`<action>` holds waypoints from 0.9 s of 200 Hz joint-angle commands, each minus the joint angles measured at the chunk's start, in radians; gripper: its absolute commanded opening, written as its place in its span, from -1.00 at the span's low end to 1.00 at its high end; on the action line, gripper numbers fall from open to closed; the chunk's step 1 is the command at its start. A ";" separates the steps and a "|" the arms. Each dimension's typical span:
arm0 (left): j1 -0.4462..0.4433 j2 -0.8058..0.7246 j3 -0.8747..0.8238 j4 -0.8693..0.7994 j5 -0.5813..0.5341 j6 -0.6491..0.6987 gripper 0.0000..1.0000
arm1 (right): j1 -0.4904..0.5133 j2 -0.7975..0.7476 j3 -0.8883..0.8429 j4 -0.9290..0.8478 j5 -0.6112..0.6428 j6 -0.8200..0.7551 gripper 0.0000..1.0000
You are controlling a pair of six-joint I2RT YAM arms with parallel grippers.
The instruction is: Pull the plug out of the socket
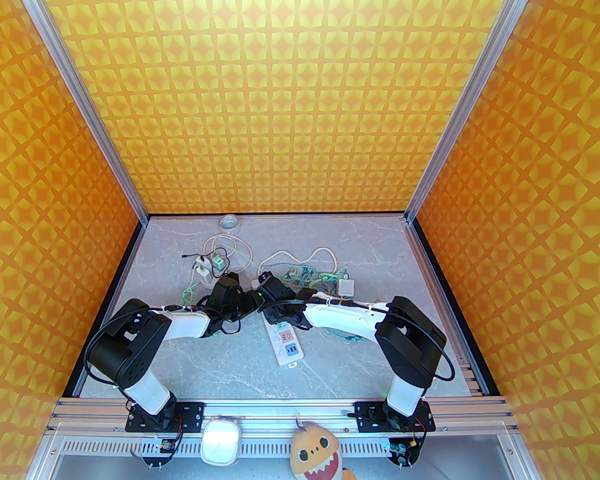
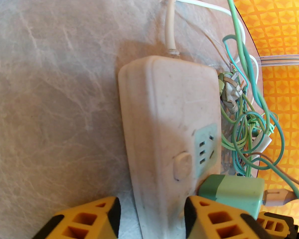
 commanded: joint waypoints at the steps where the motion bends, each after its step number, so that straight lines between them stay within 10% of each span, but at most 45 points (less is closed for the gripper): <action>1: -0.001 0.039 -0.007 -0.012 0.011 -0.018 -0.20 | 0.008 -0.032 -0.005 0.017 0.008 -0.006 -0.23; 180: -0.019 0.085 0.002 -0.079 -0.006 -0.029 -0.34 | 0.070 0.017 0.105 -0.046 0.073 -0.006 -0.26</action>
